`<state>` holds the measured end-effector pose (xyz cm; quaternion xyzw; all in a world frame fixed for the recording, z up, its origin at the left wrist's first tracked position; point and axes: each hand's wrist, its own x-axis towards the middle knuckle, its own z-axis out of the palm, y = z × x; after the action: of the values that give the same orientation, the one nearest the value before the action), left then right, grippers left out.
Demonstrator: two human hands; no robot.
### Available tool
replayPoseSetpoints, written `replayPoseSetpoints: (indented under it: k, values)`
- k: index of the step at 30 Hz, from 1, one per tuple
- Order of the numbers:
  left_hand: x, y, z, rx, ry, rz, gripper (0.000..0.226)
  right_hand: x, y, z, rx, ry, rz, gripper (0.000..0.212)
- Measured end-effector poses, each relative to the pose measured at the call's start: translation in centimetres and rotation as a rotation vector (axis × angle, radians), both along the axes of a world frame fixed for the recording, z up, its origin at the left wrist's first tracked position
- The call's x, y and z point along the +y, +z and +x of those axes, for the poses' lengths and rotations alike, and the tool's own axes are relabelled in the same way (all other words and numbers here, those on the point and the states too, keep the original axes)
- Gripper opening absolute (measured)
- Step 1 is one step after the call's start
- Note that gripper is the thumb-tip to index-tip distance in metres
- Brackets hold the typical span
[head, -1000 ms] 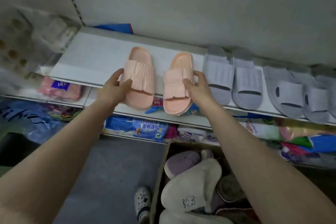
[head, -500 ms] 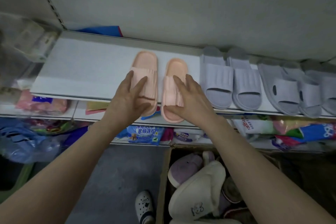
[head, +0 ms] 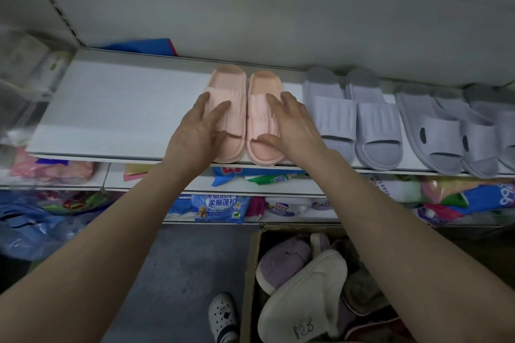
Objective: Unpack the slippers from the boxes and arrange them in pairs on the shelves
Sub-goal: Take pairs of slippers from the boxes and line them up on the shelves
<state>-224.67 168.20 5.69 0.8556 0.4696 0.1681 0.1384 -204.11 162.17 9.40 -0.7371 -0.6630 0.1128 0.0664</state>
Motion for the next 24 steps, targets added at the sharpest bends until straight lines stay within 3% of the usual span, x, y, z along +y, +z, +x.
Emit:
replayPoseSetpoints:
  k: [5, 12, 17, 24]
  values:
    - [-0.1, 0.4, -0.2, 0.061, -0.005, 0.009, 0.056, -0.2, 0.4, 0.0, -0.022, 0.018, -0.015, 0.086]
    - [-3.1, 3.4, -0.5, 0.087, -0.153, 0.104, 0.048, -4.3, 2.2, 0.9, -0.127, 0.098, 0.048, 0.065]
    - [-8.8, 6.5, 0.7, 0.09, -0.292, 0.149, 0.043, -11.5, 3.4, 2.5, -0.156, 0.136, 0.092, 0.053]
    - [-20.5, 7.7, 5.5, 0.064, -0.42, 0.222, 0.035, -26.5, 3.7, 7.2, -0.192, 0.097, 0.15, 0.052]
